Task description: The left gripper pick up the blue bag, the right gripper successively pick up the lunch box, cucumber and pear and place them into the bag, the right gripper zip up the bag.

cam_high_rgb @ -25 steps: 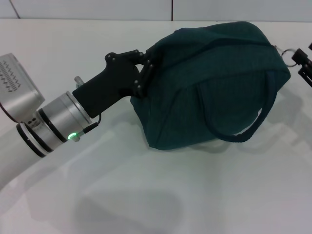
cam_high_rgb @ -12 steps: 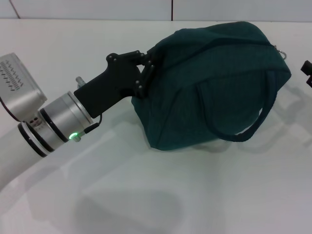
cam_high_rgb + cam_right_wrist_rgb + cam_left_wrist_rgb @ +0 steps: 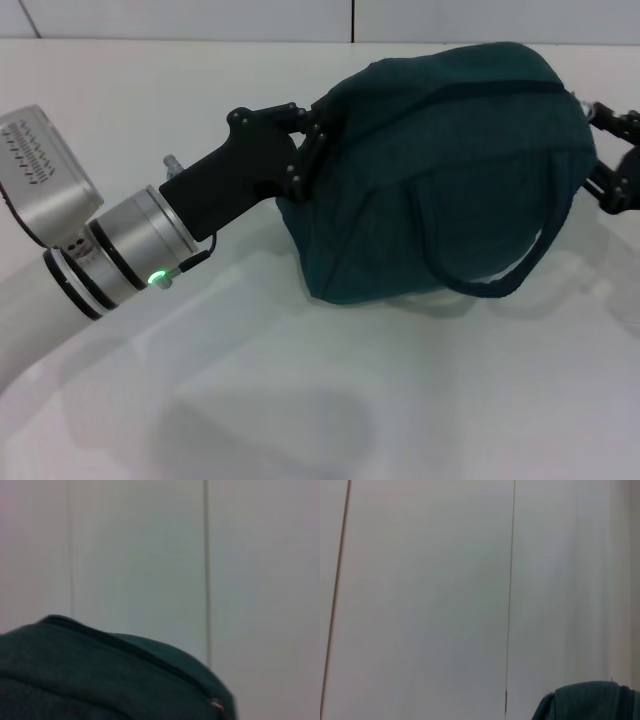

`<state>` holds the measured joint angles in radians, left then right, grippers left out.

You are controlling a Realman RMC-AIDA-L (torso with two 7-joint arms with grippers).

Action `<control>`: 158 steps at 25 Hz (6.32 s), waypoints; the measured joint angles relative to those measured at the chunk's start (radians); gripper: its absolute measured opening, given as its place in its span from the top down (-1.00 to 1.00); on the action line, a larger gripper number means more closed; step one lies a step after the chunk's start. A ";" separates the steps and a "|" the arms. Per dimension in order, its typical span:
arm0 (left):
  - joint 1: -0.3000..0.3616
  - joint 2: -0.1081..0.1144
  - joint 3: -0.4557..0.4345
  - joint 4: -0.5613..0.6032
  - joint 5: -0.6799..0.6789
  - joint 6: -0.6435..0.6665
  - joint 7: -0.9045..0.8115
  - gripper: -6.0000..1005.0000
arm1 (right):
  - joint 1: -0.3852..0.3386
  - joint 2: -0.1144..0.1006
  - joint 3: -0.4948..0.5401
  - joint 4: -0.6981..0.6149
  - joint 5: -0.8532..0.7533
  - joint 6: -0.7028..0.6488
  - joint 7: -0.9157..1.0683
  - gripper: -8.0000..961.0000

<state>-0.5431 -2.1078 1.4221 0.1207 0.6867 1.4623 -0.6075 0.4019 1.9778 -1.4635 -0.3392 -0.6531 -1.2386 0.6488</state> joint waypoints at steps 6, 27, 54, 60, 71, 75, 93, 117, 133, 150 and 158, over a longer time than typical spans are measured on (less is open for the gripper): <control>-0.002 0.000 0.000 -0.002 -0.001 0.005 -0.001 0.85 | 0.001 0.021 -0.001 -0.071 -0.048 0.011 0.000 0.00; 0.000 0.000 0.000 -0.006 -0.001 0.006 -0.006 0.82 | -0.037 0.033 0.044 -0.087 -0.056 0.013 -0.051 0.74; 0.030 0.000 -0.003 -0.003 -0.080 0.069 -0.058 0.71 | -0.033 0.035 0.089 -0.021 -0.020 0.009 -0.037 0.95; 0.031 0.015 -0.002 0.075 -0.065 0.096 -0.180 0.25 | -0.032 0.035 0.089 -0.021 -0.025 -0.002 -0.037 0.95; -0.112 0.109 -0.009 0.417 0.234 -0.113 -0.692 -0.51 | -0.033 0.033 0.089 -0.021 -0.028 -0.014 -0.042 0.95; -0.210 0.129 -0.010 0.473 0.422 -0.211 -0.905 -0.51 | -0.031 0.033 0.085 -0.021 -0.030 -0.024 -0.044 0.95; -0.287 0.069 -0.011 0.577 0.828 -0.430 -1.231 -0.20 | -0.033 0.033 0.078 -0.015 -0.031 -0.027 -0.046 0.95; -0.262 0.035 -0.056 0.585 0.902 -0.450 -1.149 0.70 | -0.033 0.034 0.074 -0.013 -0.027 -0.035 -0.038 0.95; -0.227 0.025 -0.089 0.586 0.856 -0.453 -1.054 0.85 | -0.030 0.035 0.086 0.028 -0.019 0.064 -0.038 0.95; -0.218 0.021 -0.109 0.581 0.830 -0.451 -1.029 0.85 | -0.021 0.032 0.079 0.006 -0.012 0.101 0.029 0.91; -0.177 0.016 -0.105 0.559 0.718 -0.445 -0.953 0.46 | -0.016 -0.004 0.073 -0.009 -0.118 0.074 0.167 0.63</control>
<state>-0.7196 -2.0917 1.3168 0.6795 1.4044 1.0178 -1.5607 0.3863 1.9735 -1.3902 -0.3481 -0.7707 -1.1649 0.8157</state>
